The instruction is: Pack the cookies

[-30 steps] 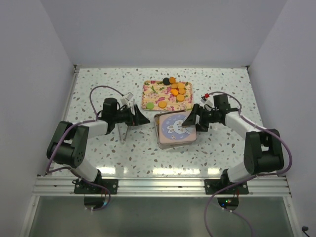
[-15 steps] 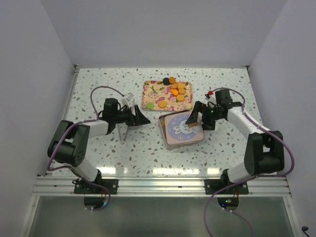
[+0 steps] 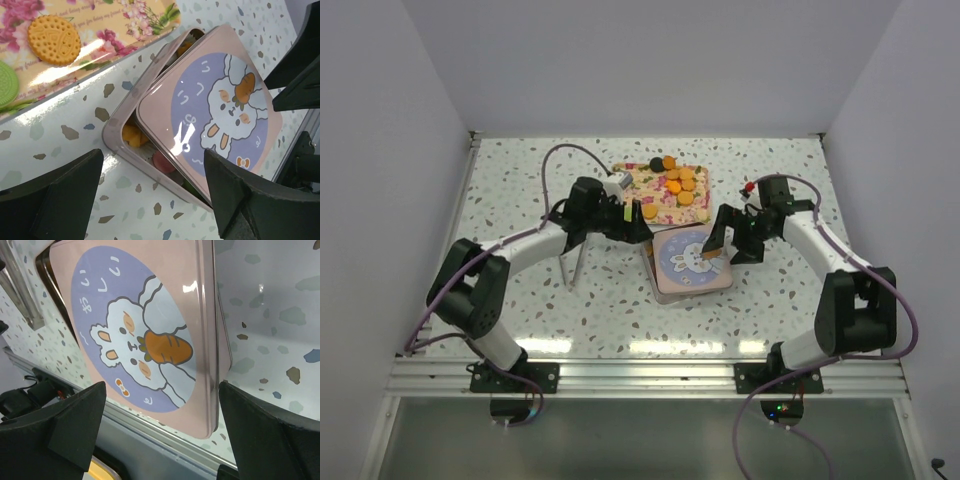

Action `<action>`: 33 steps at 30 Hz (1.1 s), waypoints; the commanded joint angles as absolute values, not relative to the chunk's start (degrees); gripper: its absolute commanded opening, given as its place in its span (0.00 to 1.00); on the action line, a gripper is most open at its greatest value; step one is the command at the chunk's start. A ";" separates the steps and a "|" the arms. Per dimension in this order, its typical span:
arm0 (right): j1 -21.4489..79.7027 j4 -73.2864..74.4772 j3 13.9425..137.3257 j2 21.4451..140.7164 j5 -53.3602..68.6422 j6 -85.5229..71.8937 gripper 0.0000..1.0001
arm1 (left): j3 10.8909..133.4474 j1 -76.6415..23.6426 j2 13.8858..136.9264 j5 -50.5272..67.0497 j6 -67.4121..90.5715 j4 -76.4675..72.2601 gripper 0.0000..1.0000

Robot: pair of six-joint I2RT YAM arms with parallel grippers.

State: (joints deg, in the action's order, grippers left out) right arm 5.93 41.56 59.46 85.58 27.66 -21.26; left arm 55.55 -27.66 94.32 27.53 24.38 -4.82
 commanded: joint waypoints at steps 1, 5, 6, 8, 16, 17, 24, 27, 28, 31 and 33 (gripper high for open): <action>5.80 43.50 61.61 83.49 26.19 -19.86 0.99 | 58.71 -28.82 96.23 21.63 21.10 3.13 0.87; 5.80 43.07 61.35 83.67 26.37 -20.13 0.99 | 59.33 -29.44 96.42 19.69 20.48 4.48 0.87; 5.80 43.07 61.26 83.76 26.28 -20.13 0.99 | 59.07 -29.44 96.15 19.60 20.57 4.57 0.87; 5.80 42.98 61.26 84.37 25.49 -20.30 0.99 | 58.80 -29.44 95.63 19.51 20.65 4.57 0.87; 5.80 43.42 63.01 87.36 23.21 -19.69 0.99 | 57.39 -29.62 91.94 20.74 21.45 5.18 0.88; 5.80 43.68 63.80 87.97 22.86 -19.60 0.99 | 57.31 -29.79 91.50 20.48 21.53 5.53 0.87; 5.80 44.12 67.50 91.05 21.88 -19.95 0.97 | 56.43 -29.97 88.16 15.04 22.06 9.49 0.87; 5.80 42.99 68.03 92.19 22.59 -20.48 0.95 | 55.64 -29.97 86.58 13.98 22.59 10.02 0.87; 5.80 42.63 67.94 92.89 23.11 -20.91 0.94 | 55.37 -30.06 86.40 13.71 22.76 10.19 0.86; 5.80 40.79 67.94 94.91 24.34 -21.70 0.91 | 54.50 -30.06 85.26 12.49 23.47 10.90 0.86; 5.80 39.65 68.38 95.97 24.87 -21.97 0.91 | 53.27 -30.15 83.94 12.13 24.26 10.81 0.85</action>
State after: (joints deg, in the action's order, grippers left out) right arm 5.93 42.04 66.22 94.50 23.55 -20.99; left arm 54.74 -29.74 87.20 14.22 22.81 9.91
